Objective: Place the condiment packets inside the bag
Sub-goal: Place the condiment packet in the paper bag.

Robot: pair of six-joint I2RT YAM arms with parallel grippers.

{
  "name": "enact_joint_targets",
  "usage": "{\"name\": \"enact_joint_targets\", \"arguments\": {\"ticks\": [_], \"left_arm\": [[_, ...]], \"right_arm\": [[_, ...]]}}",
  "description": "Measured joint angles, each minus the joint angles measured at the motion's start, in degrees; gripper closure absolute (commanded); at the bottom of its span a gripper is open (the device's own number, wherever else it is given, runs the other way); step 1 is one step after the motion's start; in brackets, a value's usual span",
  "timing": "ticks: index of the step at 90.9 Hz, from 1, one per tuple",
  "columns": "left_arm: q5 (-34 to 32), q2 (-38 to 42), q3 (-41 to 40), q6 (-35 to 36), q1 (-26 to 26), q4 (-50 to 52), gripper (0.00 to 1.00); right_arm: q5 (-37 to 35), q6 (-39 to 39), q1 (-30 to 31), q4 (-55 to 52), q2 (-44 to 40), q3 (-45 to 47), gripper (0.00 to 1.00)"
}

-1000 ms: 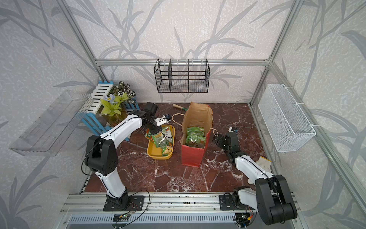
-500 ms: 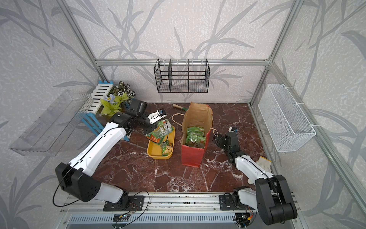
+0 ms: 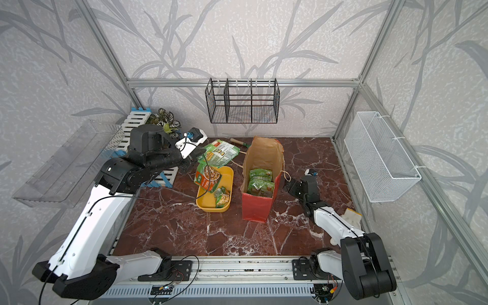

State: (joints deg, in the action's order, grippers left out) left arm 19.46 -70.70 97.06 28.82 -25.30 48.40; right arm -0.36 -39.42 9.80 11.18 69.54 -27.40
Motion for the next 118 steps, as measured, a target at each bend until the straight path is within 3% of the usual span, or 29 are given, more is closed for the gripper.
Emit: {"name": "enact_joint_targets", "arguments": {"ticks": [30, 61, 109, 113, 116, 118], "left_arm": [[2.5, -1.3, 2.8, -8.5, -6.1, -6.0, 1.0], [2.5, -11.0, 5.9, -15.5, -12.7, -10.6, 1.0], [-4.7, -15.5, 1.0, -19.4, -18.3, -15.6, 1.0], [-6.2, -15.5, 0.6, -19.3, -18.8, -15.9, 0.86], [-6.8, -15.5, 0.3, -19.0, -19.3, -16.0, 0.64], [-7.0, -15.5, 0.2, -19.2, -19.6, -15.9, 0.42]], "right_arm": [[0.0, 0.0, 0.0, 0.0, 0.0, 0.0, 0.01], [0.0, 0.0, 0.0, -0.2, 0.0, 0.0, 0.01], [0.0, 0.0, 0.0, -0.8, -0.5, 0.0, 0.01], [0.0, 0.0, 0.0, -0.8, -0.5, 0.0, 0.01], [0.0, 0.0, 0.0, -0.8, -0.5, 0.0, 0.01], [0.0, 0.0, 0.0, -0.8, -0.6, 0.0, 0.01]]}}
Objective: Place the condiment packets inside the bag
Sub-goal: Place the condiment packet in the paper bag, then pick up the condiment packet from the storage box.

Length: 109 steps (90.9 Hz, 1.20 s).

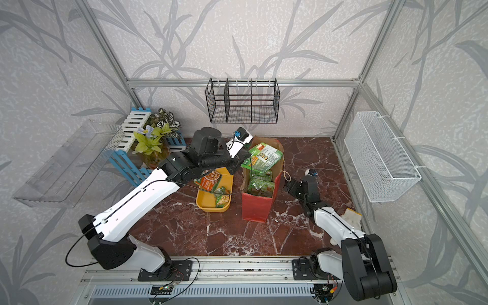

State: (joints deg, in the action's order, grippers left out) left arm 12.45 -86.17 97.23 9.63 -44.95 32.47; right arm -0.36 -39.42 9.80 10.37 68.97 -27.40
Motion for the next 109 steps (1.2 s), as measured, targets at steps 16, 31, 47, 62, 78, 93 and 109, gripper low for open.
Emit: {"name": "enact_joint_targets", "arguments": {"ticks": [16, 31, 47, 62, 78, 93, 109], "left_arm": [[-0.5, 0.6, -0.2, 0.5, -0.9, 0.0, 0.0], [-1.9, 4.5, -0.4, 1.6, 1.7, 0.2, 0.0], [-1.8, 12.5, -5.7, 2.2, 13.7, -0.5, 0.0], [-0.3, 18.6, -17.7, 2.8, 27.8, -1.3, 0.0], [4.9, 17.2, -27.7, 3.5, 40.5, -1.7, 0.02], [9.0, 12.2, -31.4, 3.2, 46.5, -3.0, 0.06], [11.9, 7.6, -33.3, 2.8, 46.8, -6.3, 0.1]], "right_arm": [[0.0, 0.0, 0.0, 0.0, 0.0, 0.0, 0.01], [0.0, 0.0, 0.0, 0.0, 0.0, 0.0, 0.01], [0.1, 0.0, 0.0, 0.0, -0.1, 0.0, 0.01], [0.3, 0.0, 0.0, 0.0, -0.1, 0.0, 0.01], [0.4, 0.0, 0.1, 0.0, -0.1, 0.0, 0.01], [0.4, 0.0, 0.3, 0.0, -0.1, 0.0, 0.01], [0.4, 0.0, 0.3, 0.0, -0.1, 0.0, 0.01]]}}
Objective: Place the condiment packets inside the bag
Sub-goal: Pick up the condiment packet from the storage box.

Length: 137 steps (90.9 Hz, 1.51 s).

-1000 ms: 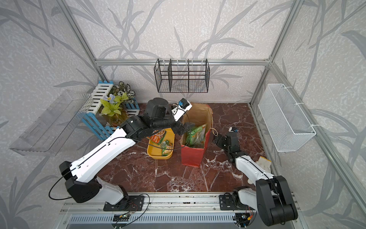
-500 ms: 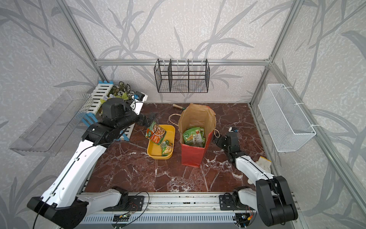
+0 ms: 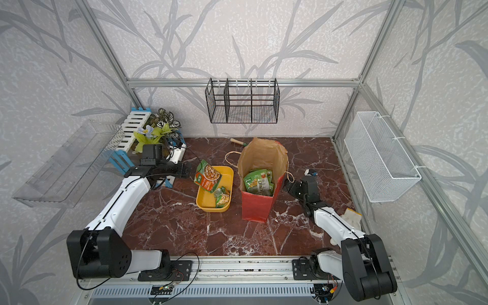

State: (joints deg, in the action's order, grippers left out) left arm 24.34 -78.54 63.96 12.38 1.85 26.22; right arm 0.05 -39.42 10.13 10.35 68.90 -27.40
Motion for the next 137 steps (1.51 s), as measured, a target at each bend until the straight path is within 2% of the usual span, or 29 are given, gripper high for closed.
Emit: {"name": "enact_joint_targets", "arguments": {"ticks": [30, 37, 59, 73, 75, 84, 107, 137], "left_arm": [[3.3, -13.3, 1.4, 0.1, 0.0, -1.5, 0.17], [3.2, -14.9, 1.5, 0.2, 0.0, -1.8, 0.23], [5.0, -17.3, 2.3, 0.6, 0.0, -2.5, 0.53], [6.9, -18.4, 2.6, 0.7, -0.1, -2.6, 0.66], [7.3, -18.4, 2.6, 0.5, -0.2, -2.5, 0.7], [8.5, -18.4, 2.7, 0.2, -0.5, -2.3, 1.0], [9.2, -16.4, 2.7, 0.7, -2.1, -0.9, 1.0], [9.2, -2.1, 2.3, 0.7, -6.3, -1.4, 1.0]], "right_arm": [[0.0, 0.0, 0.0, 0.0, 0.0, 0.0, 0.01], [0.0, 0.0, 0.0, 0.0, 0.0, 0.0, 0.01], [0.0, 0.0, 0.0, 0.0, 0.0, 0.0, 0.01], [0.0, 0.0, 0.0, 0.0, 0.0, 0.0, 0.01], [0.0, 0.0, 0.0, 0.0, 0.0, 0.0, 0.01], [0.0, 0.0, 0.0, 0.0, 0.0, 0.0, 0.01], [0.0, 0.0, 0.0, 0.0, 0.0, 0.0, 0.01], [0.0, 0.0, 0.0, 0.0, 0.0, 0.0, 0.01]]}}
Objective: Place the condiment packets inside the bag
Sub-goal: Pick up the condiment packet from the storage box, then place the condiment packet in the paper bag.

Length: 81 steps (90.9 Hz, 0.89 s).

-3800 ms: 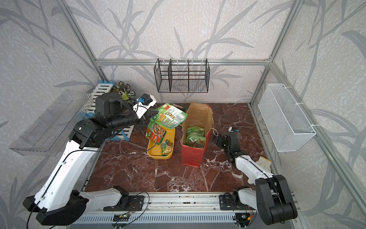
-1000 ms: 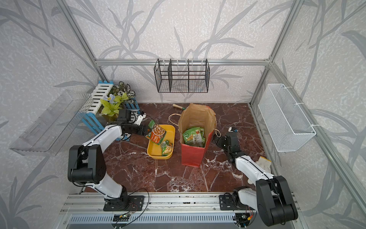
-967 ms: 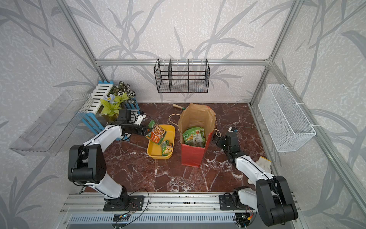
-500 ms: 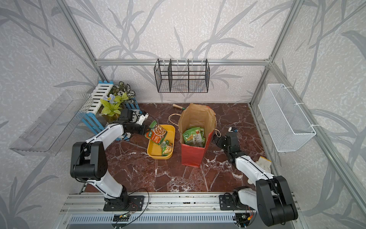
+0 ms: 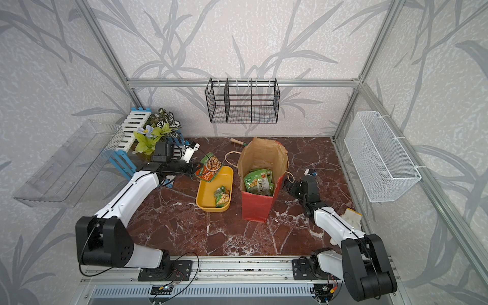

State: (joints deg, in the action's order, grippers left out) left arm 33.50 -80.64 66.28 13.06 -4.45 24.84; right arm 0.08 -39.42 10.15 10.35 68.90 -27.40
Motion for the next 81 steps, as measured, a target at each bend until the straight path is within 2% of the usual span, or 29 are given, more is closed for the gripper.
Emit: {"name": "enact_joint_targets", "arguments": {"ticks": [23, 61, 81], "left_arm": [[0.0, 6.4, 0.5, -0.6, -3.5, 0.7, 1.0], [-1.3, 13.2, 13.6, -2.6, -12.4, 3.1, 1.0], [-1.2, 14.6, 14.8, -5.8, -15.8, 1.0, 1.0]], "right_arm": [[0.0, 0.0, 0.0, 0.0, 0.0, 0.0, 0.01], [0.0, 0.0, 0.0, 0.0, 0.0, 0.0, 0.01], [0.0, 0.0, 0.0, 0.0, 0.1, 0.0, 0.01]]}}
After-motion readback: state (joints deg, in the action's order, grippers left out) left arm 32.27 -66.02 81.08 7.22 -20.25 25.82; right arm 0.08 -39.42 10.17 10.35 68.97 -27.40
